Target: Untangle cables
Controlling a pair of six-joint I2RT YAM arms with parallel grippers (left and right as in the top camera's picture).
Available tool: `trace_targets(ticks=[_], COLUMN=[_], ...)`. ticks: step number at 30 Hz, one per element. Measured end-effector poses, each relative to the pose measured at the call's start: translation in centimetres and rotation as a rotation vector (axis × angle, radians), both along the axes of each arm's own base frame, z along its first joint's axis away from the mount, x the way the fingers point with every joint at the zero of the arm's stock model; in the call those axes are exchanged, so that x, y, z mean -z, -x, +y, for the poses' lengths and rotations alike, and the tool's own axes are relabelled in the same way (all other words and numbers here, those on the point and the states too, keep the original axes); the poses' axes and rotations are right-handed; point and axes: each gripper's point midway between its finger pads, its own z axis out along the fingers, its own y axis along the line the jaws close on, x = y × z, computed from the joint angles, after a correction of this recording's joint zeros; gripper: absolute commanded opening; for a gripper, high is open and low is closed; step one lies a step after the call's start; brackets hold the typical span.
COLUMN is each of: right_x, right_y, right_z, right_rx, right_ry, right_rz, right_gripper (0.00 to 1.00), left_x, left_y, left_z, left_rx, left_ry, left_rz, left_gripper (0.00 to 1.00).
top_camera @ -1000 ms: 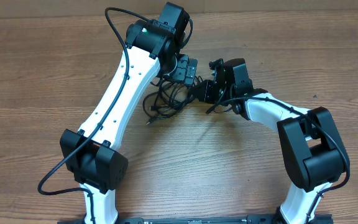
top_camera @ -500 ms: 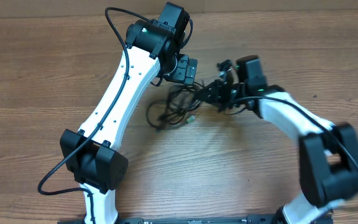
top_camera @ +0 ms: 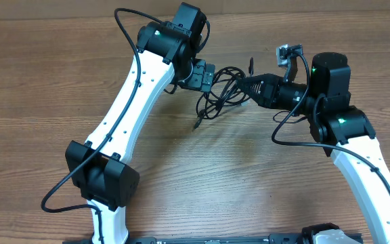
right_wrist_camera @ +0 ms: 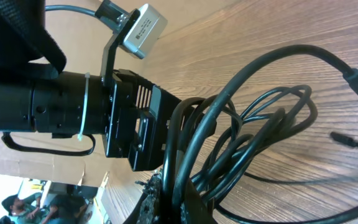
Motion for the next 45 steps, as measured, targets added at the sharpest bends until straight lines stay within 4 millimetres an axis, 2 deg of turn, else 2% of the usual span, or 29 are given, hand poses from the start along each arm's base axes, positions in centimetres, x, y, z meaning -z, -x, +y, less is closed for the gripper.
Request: trace_targets(ticks=[4,7,16,25,28,31,36,39,42,45], right_x=[0.5,1.7,2.9,3.7,3.7,3.6,3.3,3.0,2.8,2.4], right_y=[-0.1,-0.3,-1.6,-2.9,-3.4,-3.4,-3.2,-2.9,-2.7,-2.8], right_z=[-0.3,-1.0,-3.0,-5.4,-6.7,-7.2,-7.1,-6.8,-6.7,-6.6], right_rx=[0.031,0.083,0.245,0.434,0.489,0.499,0.464,0.426,0.407,0.401], right_ry=[0.010,0.042,0.083,0.079,0.057,0.034,-0.010,-0.040,-0.062,-0.079], right_rz=[0.033,0.081,0.142,0.217,0.240,0.256,0.276,0.287,0.297,0.293], right_gripper=[0.04,0.04,0.04,0.04,0.04,0.04,0.04,0.04,0.04,0.04], left_x=[0.0,0.0,-0.6,-0.8,-0.9,-0.9,-1.1,-1.2,-1.4,-1.5], left_y=[0.0,0.0,2.5,5.2,5.7,5.8,5.2,4.6,4.2,3.9], left_z=[0.0,-0.3,-4.2,-5.7,-6.4,-6.9,-8.0,-8.7,-9.1,-9.5], left_rx=[0.000,-0.014,0.047,0.124,0.159,0.236,0.390,0.446,0.490,0.515], left_ry=[0.000,0.022,0.251,0.303,0.304,0.302,0.279,0.257,0.240,0.233], left_rz=[0.000,0.004,0.137,0.230,0.231,0.205,0.110,0.050,0.007,-0.021], left_gripper=[1.00,1.00,1.00,1.00,0.99,0.94,0.95,0.95,0.88,0.89])
